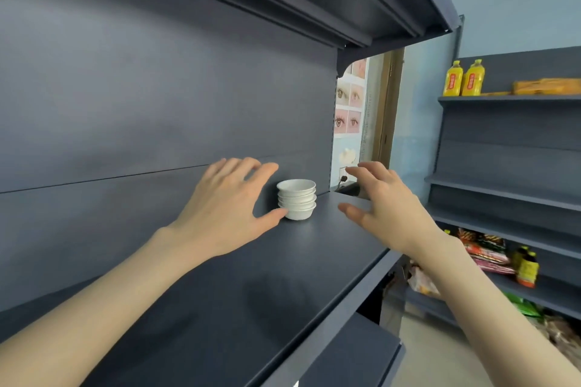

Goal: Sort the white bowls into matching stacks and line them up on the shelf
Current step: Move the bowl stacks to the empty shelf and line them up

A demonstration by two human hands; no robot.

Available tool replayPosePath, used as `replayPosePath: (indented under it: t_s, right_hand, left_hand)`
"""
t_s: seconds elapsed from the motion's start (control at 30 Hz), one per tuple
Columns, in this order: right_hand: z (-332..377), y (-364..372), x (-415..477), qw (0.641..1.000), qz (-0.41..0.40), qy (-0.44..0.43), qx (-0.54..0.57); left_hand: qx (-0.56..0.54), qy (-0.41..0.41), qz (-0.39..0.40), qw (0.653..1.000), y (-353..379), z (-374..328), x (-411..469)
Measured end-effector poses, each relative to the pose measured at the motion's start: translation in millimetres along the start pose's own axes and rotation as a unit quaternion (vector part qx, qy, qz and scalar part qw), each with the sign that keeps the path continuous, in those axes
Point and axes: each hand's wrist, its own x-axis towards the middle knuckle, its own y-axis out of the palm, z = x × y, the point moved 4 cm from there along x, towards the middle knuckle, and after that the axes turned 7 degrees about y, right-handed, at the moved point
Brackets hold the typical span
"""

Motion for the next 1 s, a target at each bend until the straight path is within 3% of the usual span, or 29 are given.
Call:
replayPosePath:
  t_s: [0.2, 0.43, 0.63, 0.77, 1.0]
  right_hand:
    - [-65.1, 41.5, 52.8, 0.999, 0.016, -0.044, 0.027]
    - [-126.6, 75.4, 117.6, 0.989, 0.041, -0.126, 0.062]
    - [-142.6, 134.3, 159.7, 0.972, 0.098, -0.171, 0.126]
    - [-142.4, 171.7, 195.7, 0.962, 0.112, -0.181, 0.172]
    - [-143.5, 239.6, 250.9, 0.924, 0.202, -0.146, 0.291]
  left_hand:
    - [0.013, -0.02, 0.022, 0.999, 63.6, -28.7, 41.6]
    - [0.012, -0.098, 0.06, 0.993, 119.8, -55.1, 81.9]
    - [0.017, -0.182, 0.142, 0.973, 163.4, -43.3, 80.8]
    - [0.006, -0.23, 0.15, 0.962, 187.8, -23.1, 89.0]
    - [-0.136, -0.326, 0.217, 0.91, 271.2, 7.9, 95.5]
